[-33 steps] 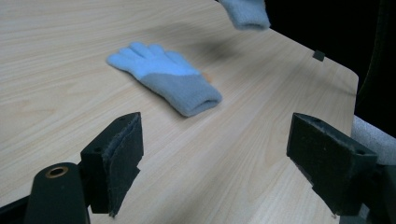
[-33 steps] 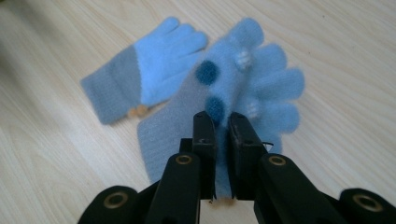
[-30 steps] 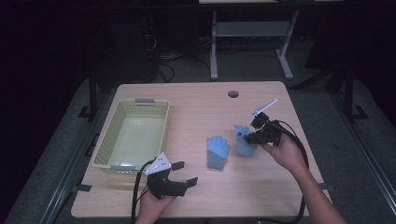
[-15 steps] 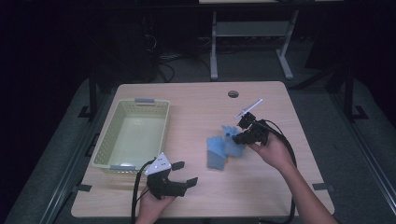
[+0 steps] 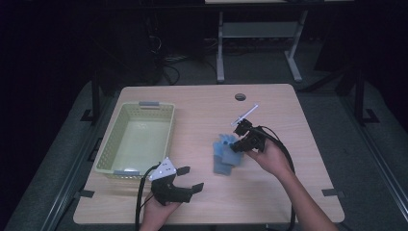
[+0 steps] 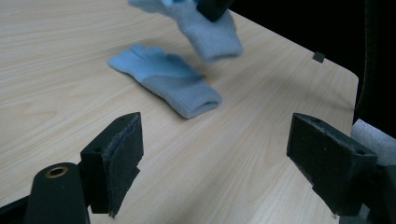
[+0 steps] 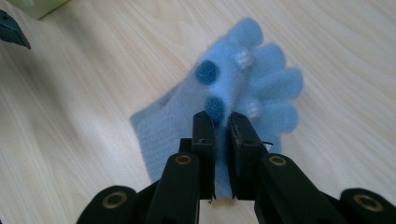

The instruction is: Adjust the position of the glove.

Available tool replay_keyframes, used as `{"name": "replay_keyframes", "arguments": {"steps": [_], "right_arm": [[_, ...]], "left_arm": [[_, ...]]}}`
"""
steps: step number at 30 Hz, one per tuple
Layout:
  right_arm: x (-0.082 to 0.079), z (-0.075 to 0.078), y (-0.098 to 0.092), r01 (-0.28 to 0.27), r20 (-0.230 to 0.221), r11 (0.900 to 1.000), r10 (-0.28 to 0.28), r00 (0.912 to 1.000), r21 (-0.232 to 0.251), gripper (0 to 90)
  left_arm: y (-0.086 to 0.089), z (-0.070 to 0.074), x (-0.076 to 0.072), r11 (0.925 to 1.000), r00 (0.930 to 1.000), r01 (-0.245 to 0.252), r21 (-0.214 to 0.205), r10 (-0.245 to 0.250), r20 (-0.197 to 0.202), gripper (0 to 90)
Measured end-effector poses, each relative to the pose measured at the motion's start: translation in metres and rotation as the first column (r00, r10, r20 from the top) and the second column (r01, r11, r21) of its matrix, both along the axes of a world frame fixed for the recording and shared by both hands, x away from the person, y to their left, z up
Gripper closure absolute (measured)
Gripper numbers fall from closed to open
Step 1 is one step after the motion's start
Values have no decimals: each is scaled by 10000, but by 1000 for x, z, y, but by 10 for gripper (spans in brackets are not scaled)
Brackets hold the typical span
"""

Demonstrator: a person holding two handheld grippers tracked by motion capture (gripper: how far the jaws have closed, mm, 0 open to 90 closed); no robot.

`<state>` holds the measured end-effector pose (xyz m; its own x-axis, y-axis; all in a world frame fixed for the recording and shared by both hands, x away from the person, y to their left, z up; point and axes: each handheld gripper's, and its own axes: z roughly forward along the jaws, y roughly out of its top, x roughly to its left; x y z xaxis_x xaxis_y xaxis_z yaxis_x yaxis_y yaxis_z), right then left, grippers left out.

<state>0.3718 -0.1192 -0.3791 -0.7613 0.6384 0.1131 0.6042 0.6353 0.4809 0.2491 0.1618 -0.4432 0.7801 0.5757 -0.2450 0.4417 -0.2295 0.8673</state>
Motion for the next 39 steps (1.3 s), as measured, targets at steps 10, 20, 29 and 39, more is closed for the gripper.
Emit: {"name": "replay_keyframes", "arguments": {"steps": [10, 20, 29, 39], "right_arm": [[0, -6, 12, -30, -211, 10000, 31, 9998, 33, 825], [1, -15, 22, -53, -417, 10000, 53, 9991, 1, 823], [2, -25, 32, -133, -527, 9986, 106, 9986, -517, 802], [5, -35, 36, -95, -569, 9959, 44, 9984, -896, 731]], "left_arm": [[3, 1, 1, 10000, 10000, -32, 6, 32, 38, 183], [5, 2, 1, 9999, 9999, -108, -120, 109, 55, 183], [6, 2, 2, 9999, 9999, -95, -81, 96, 43, 184], [4, 2, 2, 9997, 9999, -120, -210, 120, -1, 184]]}}
